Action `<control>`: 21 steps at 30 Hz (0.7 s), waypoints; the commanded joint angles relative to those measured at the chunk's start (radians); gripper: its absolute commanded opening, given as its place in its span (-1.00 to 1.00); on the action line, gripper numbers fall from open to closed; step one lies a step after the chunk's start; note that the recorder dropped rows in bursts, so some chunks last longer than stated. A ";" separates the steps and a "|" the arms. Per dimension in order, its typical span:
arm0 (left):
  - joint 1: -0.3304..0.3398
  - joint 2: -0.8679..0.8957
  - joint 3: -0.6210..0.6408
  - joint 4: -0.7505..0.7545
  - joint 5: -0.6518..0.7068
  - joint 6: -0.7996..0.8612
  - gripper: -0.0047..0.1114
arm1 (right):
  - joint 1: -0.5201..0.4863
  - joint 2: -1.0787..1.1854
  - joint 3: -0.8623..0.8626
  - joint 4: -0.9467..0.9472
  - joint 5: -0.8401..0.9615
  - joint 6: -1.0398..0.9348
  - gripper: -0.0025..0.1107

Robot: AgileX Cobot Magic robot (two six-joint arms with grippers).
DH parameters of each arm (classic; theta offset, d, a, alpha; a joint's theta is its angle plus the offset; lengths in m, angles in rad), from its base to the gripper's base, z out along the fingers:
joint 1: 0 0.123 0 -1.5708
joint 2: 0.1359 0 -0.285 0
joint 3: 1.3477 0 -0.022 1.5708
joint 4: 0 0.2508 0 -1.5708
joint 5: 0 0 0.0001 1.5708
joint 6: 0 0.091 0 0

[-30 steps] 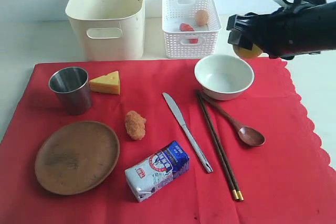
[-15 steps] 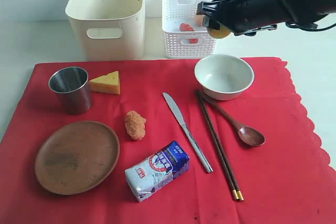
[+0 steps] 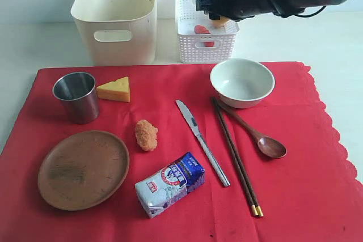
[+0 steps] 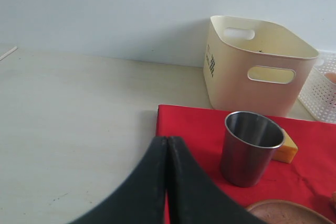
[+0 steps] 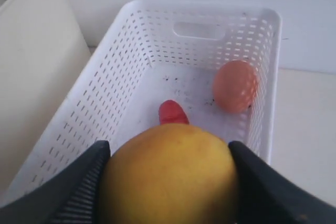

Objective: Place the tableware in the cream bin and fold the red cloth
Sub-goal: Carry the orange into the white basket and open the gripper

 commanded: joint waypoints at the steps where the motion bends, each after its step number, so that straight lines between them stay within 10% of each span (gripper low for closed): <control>1: 0.001 -0.007 0.001 0.002 -0.006 0.005 -0.89 | 0.005 0.041 -0.054 -0.007 -0.028 -0.010 -0.96; 7: 0.001 -0.007 0.001 0.002 -0.006 0.005 -0.89 | 0.056 0.120 -0.117 -0.009 -0.128 -0.033 -0.90; 15: 0.001 -0.007 0.001 0.002 -0.006 0.005 -0.89 | 0.091 0.142 -0.117 -0.005 -0.229 -0.121 0.15; 21: 0.001 -0.007 0.001 0.002 -0.006 0.005 -0.89 | 0.091 0.103 -0.117 -0.005 -0.179 -0.121 0.28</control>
